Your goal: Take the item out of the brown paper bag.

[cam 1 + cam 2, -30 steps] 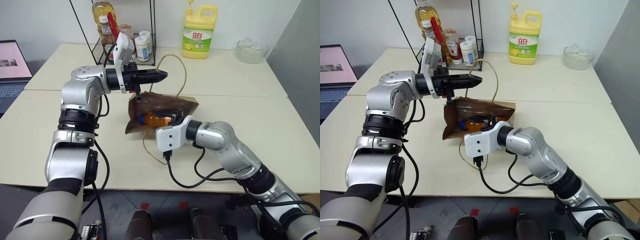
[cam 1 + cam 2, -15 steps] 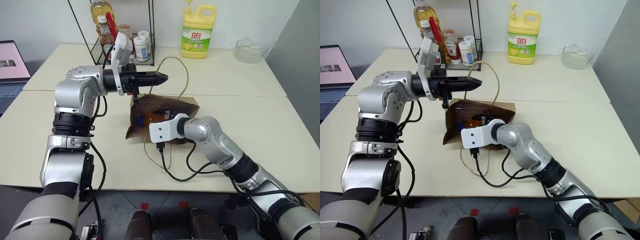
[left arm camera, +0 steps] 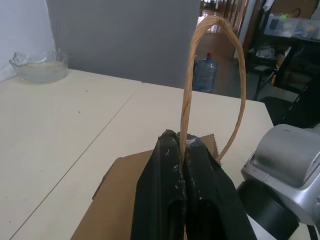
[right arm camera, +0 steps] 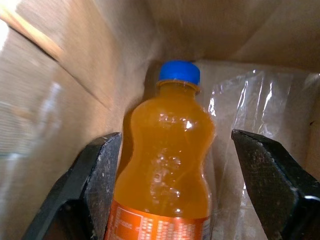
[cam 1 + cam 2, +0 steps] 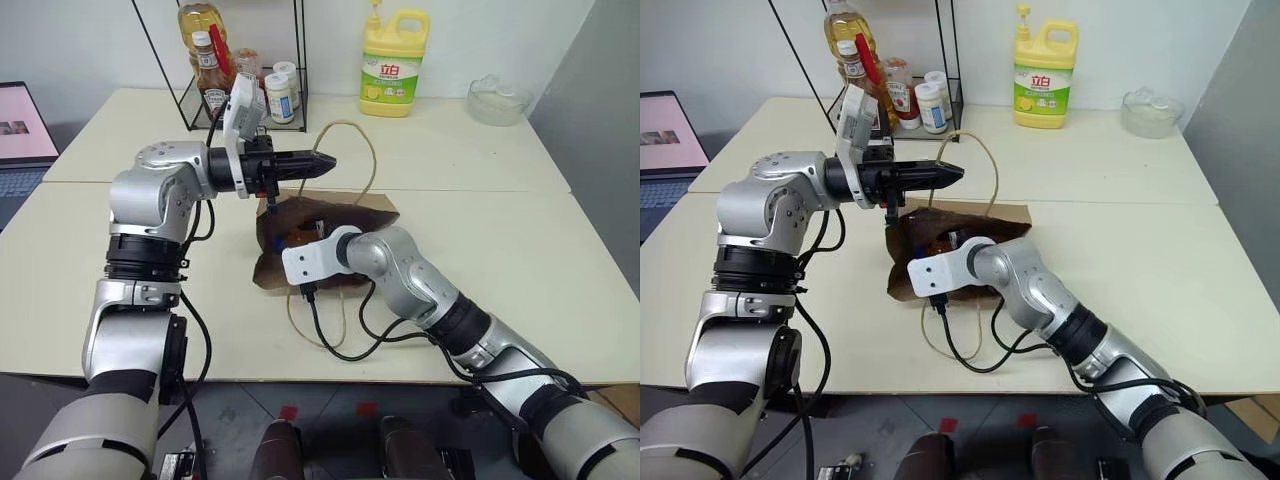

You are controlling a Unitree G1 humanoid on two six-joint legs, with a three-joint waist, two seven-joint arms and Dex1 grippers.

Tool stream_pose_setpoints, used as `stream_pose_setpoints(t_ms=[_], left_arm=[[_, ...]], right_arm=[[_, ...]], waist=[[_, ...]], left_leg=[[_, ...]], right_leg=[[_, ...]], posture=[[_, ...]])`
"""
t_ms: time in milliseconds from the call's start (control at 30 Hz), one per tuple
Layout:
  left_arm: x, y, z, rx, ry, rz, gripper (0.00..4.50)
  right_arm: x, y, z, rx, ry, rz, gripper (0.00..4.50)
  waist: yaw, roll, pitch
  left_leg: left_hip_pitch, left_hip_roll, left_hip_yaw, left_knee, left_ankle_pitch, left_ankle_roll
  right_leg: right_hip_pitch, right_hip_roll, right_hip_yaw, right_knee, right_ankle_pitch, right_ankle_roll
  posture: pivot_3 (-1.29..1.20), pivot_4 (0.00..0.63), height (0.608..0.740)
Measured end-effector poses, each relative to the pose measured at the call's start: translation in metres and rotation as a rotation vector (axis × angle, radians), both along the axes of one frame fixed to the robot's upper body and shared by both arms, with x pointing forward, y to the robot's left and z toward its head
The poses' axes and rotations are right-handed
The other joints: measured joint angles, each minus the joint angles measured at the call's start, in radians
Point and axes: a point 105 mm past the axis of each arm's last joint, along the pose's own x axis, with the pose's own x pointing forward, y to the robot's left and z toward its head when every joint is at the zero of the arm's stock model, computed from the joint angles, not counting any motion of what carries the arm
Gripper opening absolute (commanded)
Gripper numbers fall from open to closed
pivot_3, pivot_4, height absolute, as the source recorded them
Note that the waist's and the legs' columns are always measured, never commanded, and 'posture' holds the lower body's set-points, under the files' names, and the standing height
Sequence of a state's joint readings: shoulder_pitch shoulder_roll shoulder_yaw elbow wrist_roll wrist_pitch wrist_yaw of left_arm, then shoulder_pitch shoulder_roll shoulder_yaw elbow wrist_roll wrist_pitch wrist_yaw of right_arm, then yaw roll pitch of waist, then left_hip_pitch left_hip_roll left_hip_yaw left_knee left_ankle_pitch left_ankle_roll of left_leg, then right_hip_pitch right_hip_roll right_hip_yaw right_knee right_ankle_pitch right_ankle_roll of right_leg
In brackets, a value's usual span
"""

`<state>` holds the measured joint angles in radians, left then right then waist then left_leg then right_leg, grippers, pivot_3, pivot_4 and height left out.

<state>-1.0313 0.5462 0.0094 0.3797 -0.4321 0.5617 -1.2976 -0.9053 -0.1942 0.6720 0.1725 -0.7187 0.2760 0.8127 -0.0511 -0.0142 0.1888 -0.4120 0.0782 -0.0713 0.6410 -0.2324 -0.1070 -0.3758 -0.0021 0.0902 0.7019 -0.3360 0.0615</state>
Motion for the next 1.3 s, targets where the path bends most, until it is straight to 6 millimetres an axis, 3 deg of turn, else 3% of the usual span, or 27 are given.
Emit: stream_pose_setpoints(t_ms=[467, 567, 733, 767, 1033, 1300], left_arm=[[-0.006, -0.003, -0.002, -0.001, -0.005, -0.013, 0.0], [-0.005, -0.003, -0.002, -0.003, -0.004, -0.009, 0.0], [-0.005, -0.003, -0.002, -0.004, -0.004, -0.008, 0.0], [-0.005, -0.003, -0.003, -0.004, -0.003, -0.007, 0.0], [-0.005, -0.003, -0.003, -0.001, -0.014, -0.009, 0.0], [0.005, 0.005, -0.005, 0.013, -0.038, 0.02, 0.0]], right_arm=[[0.03, 0.003, -0.01, -0.094, 0.017, -0.068, 3.68], [0.031, 0.004, -0.011, -0.097, 0.022, -0.065, 3.68], [0.032, 0.007, -0.013, -0.09, 0.019, -0.057, 2.6], [0.033, 0.006, -0.013, -0.091, 0.018, -0.057, 2.55], [0.033, 0.007, -0.013, -0.067, 0.013, -0.057, 2.55], [0.023, -0.005, -0.007, 0.008, 0.0, -0.041, 2.55]], waist=[[-0.006, 0.0, 0.0], [-0.007, 0.0, 0.0], [-0.008, 0.0, 0.0], [-0.008, 0.0, 0.0], [-0.008, 0.0, 0.0], [-0.007, 0.0, 0.0]], left_leg=[[0.0, 0.0, 0.0, 0.0, 0.0, 0.0], [0.0, 0.0, 0.0, 0.0, 0.0, 0.0], [0.0, 0.0, -0.001, 0.0, 0.0, 0.0], [0.0, 0.0, -0.001, 0.0, 0.0, 0.0], [0.0, 0.0, -0.001, 0.0, 0.0, 0.0], [0.0, 0.0, -0.001, 0.0, 0.0, 0.0]], right_leg=[[-0.001, 0.0, 0.0, 0.001, 0.0, 0.0], [-0.001, 0.0, 0.0, 0.001, 0.0, 0.0], [-0.001, 0.0, 0.0, 0.002, 0.0, 0.0], [-0.001, 0.0, 0.0, 0.002, 0.0, 0.0], [-0.001, 0.0, 0.0, 0.003, 0.0, 0.0], [-0.001, 0.0, 0.0, 0.002, 0.0, 0.0]], posture=[[0.0, 0.15, 0.74], [0.0, 0.15, 0.74], [0.0, 0.15, 0.74], [0.0, 0.15, 0.74], [0.0, 0.15, 0.74], [0.0, 0.15, 0.74]])
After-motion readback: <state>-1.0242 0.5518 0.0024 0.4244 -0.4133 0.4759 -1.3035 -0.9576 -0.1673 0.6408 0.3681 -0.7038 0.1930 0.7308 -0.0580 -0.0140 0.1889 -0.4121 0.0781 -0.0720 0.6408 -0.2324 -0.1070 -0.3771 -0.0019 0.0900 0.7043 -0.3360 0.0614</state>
